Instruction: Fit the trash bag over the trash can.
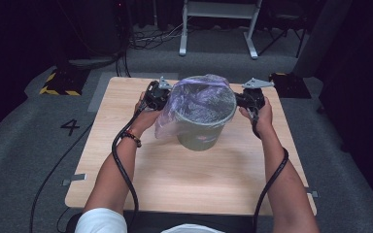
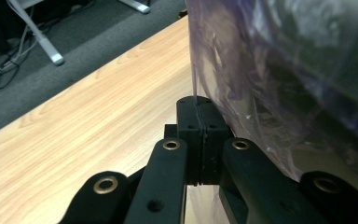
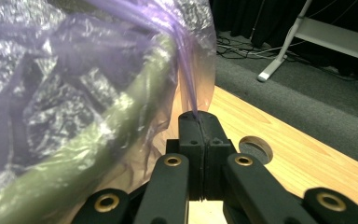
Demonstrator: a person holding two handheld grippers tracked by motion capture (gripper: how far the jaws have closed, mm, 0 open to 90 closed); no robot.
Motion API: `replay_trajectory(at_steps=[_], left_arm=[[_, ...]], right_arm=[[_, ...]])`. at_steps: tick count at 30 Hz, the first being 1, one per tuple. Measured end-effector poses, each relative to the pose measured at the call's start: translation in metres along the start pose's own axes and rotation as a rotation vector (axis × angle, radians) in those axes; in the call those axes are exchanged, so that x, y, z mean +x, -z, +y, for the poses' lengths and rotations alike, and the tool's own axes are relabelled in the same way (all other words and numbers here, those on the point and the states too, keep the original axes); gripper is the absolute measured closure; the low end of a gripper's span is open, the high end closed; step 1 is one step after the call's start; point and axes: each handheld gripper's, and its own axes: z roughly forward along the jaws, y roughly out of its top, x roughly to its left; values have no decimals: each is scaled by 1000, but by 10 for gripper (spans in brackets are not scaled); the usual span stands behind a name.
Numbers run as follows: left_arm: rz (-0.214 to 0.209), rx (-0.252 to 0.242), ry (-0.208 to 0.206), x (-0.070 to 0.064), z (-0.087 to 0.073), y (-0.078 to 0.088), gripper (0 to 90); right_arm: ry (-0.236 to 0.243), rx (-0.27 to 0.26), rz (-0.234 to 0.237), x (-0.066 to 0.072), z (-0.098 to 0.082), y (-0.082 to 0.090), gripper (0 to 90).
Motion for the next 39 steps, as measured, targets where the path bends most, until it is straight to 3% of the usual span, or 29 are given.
replay_trajectory(at_steps=[4,8,15,21,26,29,30,32,33,34,35,36,37,38,39], left_arm=[[18,40,1,0,0,-7,897],[2,38,21,1,-2,-9,897],[8,56,20,5,-8,-9,896],[-17,48,20,7,-22,-4,894],[-38,79,31,8,-32,-6,882],[-22,81,29,7,-41,-6,788],[-29,41,63,11,-44,1,773],[-16,23,63,12,-47,9,760],[-16,23,63,12,-47,9,713],[12,-2,89,15,-50,18,597],[12,-2,89,15,-50,18,547],[-6,-48,113,19,-57,31,541],[-6,-48,113,19,-57,31,509],[-2,-76,132,18,-63,43,456],[-2,-76,132,18,-63,43,395]], right_arm=[[-2,4,1,2,-2,-5,900],[-2,6,-1,2,-4,-5,900],[-5,24,-5,0,-10,-6,886],[-33,-5,5,-4,-19,3,888],[-44,-13,33,-3,-26,6,897],[-38,6,26,-2,-31,5,884],[-51,-15,29,-3,-34,8,863],[-56,-27,34,-5,-36,12,851],[-56,-27,34,-5,-36,12,851],[-48,-25,33,-6,-39,17,765],[-48,-25,33,-6,-39,17,765],[-46,-38,17,-7,-41,24,674],[-46,-38,17,-7,-41,24,674],[-39,-48,21,-8,-43,33,618],[-39,-48,21,-8,-43,33,618]])
